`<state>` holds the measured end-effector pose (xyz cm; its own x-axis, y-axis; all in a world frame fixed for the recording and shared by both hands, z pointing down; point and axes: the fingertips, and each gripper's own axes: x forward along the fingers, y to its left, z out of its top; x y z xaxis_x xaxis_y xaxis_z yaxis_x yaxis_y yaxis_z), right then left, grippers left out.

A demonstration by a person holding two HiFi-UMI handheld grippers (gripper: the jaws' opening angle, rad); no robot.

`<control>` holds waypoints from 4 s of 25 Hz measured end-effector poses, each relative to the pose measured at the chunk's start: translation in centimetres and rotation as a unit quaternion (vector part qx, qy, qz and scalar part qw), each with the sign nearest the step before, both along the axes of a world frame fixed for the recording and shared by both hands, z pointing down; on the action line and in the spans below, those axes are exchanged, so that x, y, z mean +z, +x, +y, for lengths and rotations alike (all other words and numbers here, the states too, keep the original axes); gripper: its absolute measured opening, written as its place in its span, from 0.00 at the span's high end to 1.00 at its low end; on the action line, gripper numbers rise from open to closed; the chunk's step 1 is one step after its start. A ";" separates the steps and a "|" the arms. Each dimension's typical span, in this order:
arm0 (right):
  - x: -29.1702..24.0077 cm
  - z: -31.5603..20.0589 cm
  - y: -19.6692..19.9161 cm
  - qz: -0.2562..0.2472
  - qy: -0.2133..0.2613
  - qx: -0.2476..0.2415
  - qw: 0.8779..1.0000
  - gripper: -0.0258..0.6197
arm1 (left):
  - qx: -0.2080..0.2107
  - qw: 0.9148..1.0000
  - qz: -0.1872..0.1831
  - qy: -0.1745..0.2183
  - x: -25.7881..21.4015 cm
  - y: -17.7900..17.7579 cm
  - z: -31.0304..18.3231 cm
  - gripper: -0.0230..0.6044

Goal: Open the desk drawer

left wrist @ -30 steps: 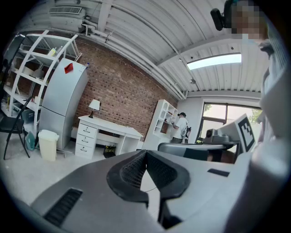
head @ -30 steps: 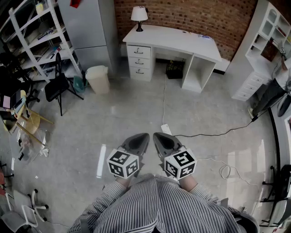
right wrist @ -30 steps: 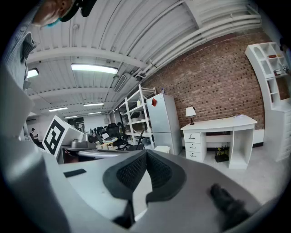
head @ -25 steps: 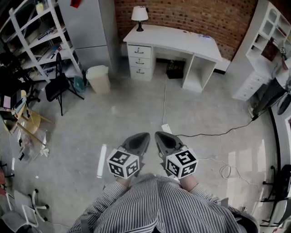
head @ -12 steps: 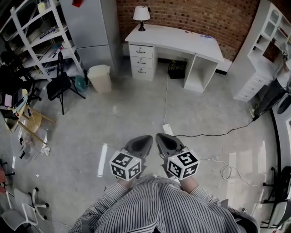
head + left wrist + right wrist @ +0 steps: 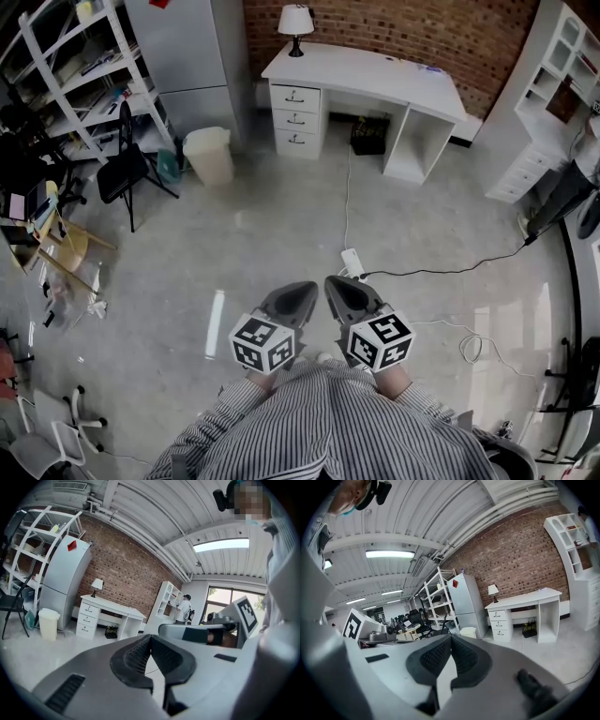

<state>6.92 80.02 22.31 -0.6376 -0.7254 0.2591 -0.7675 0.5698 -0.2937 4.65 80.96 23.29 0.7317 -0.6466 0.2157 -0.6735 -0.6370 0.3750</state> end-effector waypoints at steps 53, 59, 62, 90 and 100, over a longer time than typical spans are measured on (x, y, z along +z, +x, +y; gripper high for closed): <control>3.2 -55.4 -1.5 -0.031 -0.035 -0.005 0.999 0.93 | -0.002 1.000 0.012 -0.015 2.4 -2.0 -55.8 0.94; 3.5 -63.8 -4.9 -0.001 -0.032 0.003 0.999 0.93 | 0.029 0.999 0.012 -0.012 1.9 -4.9 -64.1 0.94; 4.0 -67.4 -6.3 0.000 -0.037 0.014 0.999 0.93 | 0.054 0.998 0.014 -0.015 2.1 -5.9 -67.5 0.94; 9.3 -87.4 -9.4 0.040 -0.092 0.002 0.995 0.93 | 0.045 0.994 0.015 -0.099 8.2 -8.8 -85.5 0.94; 10.8 -96.8 -7.5 -0.003 -0.117 0.007 0.993 0.93 | 0.023 0.988 0.028 -0.149 11.0 -8.1 -94.4 0.94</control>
<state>-0.61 -16.77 33.12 -0.6300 -0.6543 0.4183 -0.7728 0.4750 -0.4210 -3.47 -13.44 34.31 0.7745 -0.5271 0.3498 -0.6198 -0.5217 0.5862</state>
